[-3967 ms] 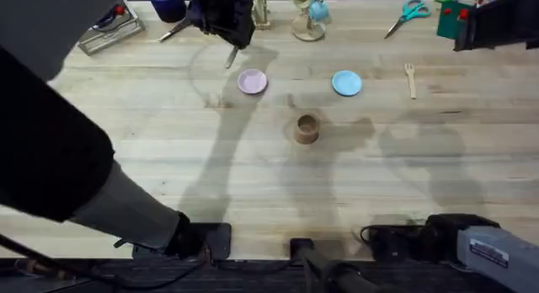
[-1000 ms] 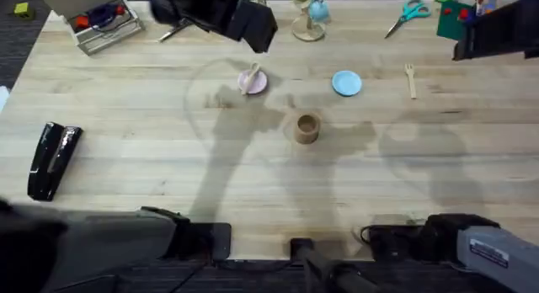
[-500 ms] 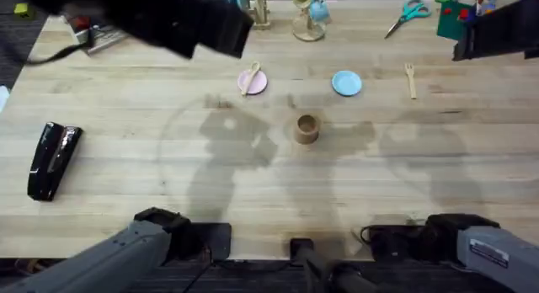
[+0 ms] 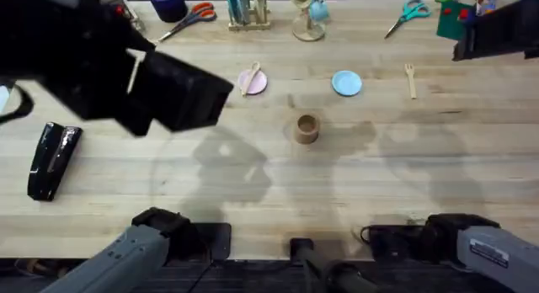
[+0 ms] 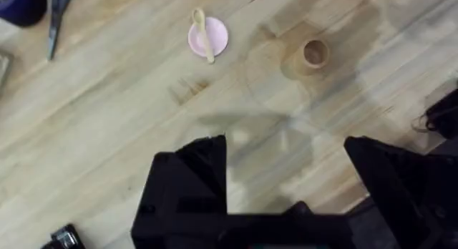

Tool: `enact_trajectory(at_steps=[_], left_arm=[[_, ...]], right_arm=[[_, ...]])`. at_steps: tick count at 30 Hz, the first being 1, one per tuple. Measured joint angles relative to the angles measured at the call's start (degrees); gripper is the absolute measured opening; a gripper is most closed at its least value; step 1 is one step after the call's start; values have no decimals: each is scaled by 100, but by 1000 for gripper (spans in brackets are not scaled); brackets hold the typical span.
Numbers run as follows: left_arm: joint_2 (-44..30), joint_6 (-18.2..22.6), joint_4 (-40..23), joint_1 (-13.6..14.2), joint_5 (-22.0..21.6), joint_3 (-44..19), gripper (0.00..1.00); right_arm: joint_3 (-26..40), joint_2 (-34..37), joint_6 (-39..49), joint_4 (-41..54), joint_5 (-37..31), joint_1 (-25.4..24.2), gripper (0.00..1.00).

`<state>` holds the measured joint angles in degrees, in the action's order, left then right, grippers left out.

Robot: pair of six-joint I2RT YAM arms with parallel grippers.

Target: Pick up a utensil and set it on the pink plate, then put the other utensil in the container.

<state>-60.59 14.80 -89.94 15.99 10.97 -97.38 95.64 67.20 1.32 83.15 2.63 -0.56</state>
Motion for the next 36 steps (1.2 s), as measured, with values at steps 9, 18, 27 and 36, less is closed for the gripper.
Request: enact_trajectory(at_steps=[9, 18, 27, 36], left_arm=[[1073, 375, 674, 0, 573, 926, 993], [1701, 456, 1046, 0, 1192, 1908, 993], [1704, 458, 1135, 0, 1579, 2004, 993], [1704, 457, 951, 0, 1647, 2004, 993]], right_arm=[[0, 0, 0, 2, 0, 0, 996], [0, 0, 0, 0, 0, 0, 996], [0, 0, 0, 42, -13, 0, 996], [-229, 10, -114, -57, -707, -193, 960]])
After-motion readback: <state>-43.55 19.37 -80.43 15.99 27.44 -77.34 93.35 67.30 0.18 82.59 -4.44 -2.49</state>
